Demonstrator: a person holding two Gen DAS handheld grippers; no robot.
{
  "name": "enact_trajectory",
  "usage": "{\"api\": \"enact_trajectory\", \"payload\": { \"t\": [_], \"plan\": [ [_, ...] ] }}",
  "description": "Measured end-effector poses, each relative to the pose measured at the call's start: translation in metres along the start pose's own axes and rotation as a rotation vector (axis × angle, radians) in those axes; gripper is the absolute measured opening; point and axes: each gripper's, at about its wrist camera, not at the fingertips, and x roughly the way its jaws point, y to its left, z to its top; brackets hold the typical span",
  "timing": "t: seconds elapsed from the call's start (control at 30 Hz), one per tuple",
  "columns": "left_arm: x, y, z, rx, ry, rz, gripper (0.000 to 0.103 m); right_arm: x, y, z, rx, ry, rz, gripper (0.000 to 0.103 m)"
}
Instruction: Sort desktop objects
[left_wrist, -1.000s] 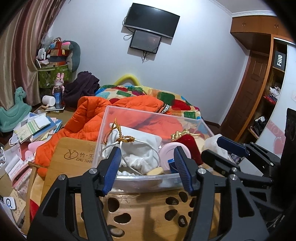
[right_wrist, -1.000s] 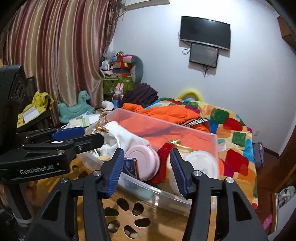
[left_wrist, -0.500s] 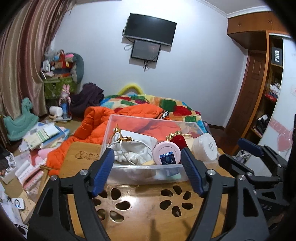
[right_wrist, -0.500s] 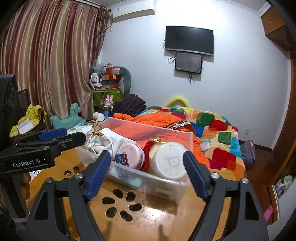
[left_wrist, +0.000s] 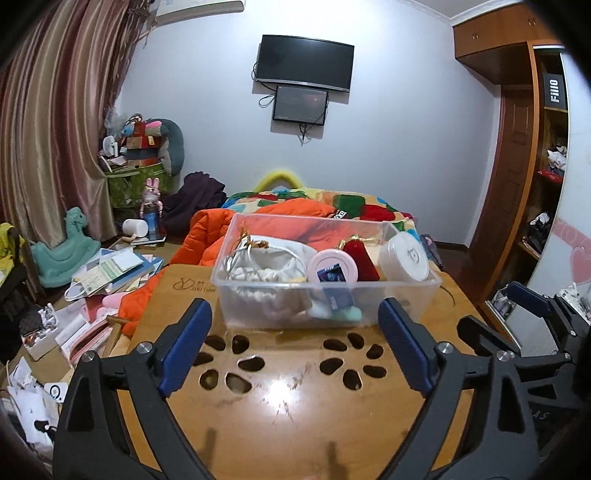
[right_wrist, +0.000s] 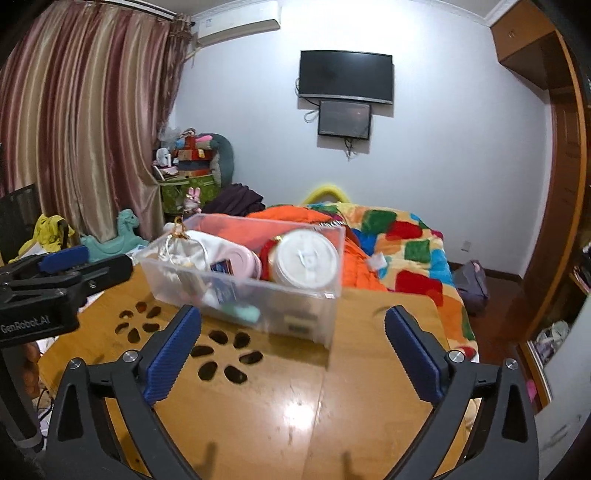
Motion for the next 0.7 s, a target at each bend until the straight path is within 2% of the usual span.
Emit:
{"api": "enact_trajectory", "payload": {
  "t": [0.17, 0.23, 0.3, 0.43, 0.6, 0.7],
  "plan": [
    [-0.005, -0.003, -0.017, -0.02, 0.012, 0.052, 0.096, -0.007, -0.004, -0.011, 0.003, -0.017, -0.021, 0.1],
    [-0.006, -0.008, -0.023, 0.002, 0.011, 0.077, 0.096, -0.01, -0.007, -0.013, 0.02, -0.026, -0.009, 0.1],
    [-0.009, -0.015, -0.028, 0.029, 0.013, 0.101, 0.101, -0.012, -0.008, -0.015, 0.034, -0.032, 0.013, 0.1],
    [-0.012, -0.025, -0.035, 0.05, -0.001, 0.114, 0.101, -0.014, -0.008, -0.019, 0.038, -0.047, 0.016, 0.101],
    [-0.013, -0.023, -0.038, 0.016, 0.018, 0.056, 0.101, -0.017, -0.013, -0.022, 0.039, -0.056, 0.017, 0.102],
    [-0.015, -0.026, -0.038, 0.021, 0.008, 0.052, 0.101, -0.018, -0.014, -0.023, 0.028, -0.057, 0.0, 0.102]
  ]
}}
